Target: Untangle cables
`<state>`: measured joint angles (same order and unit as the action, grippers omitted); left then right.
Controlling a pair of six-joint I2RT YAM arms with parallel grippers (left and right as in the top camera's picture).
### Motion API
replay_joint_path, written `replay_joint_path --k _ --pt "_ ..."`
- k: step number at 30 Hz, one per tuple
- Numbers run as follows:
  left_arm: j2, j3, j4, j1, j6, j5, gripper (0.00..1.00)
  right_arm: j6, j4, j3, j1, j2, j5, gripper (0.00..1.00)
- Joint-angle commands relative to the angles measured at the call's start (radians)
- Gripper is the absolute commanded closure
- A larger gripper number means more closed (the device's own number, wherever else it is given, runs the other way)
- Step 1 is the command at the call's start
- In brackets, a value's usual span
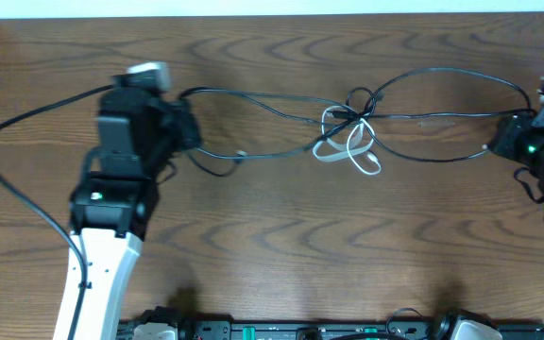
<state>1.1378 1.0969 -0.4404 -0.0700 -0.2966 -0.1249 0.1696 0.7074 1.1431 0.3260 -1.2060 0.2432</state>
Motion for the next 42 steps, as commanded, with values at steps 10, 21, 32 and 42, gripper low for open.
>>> replay_joint_path --k 10,21,32,42 --pt "-0.008 0.008 -0.004 0.300 -0.121 -0.072 0.92 0.040 0.020 0.007 0.130 0.014 -0.003 0.99" --pt "-0.008 0.008 0.005 0.310 -0.148 -0.154 0.92 0.039 0.021 0.007 0.130 -0.005 0.064 0.01" --pt "-0.008 0.008 0.031 0.310 -0.154 -0.285 0.92 0.035 0.026 0.007 0.106 -0.036 0.077 0.01" --pt "-0.008 0.008 0.038 0.274 -0.164 -0.444 0.92 0.032 0.029 0.007 0.028 -0.037 0.086 0.01"
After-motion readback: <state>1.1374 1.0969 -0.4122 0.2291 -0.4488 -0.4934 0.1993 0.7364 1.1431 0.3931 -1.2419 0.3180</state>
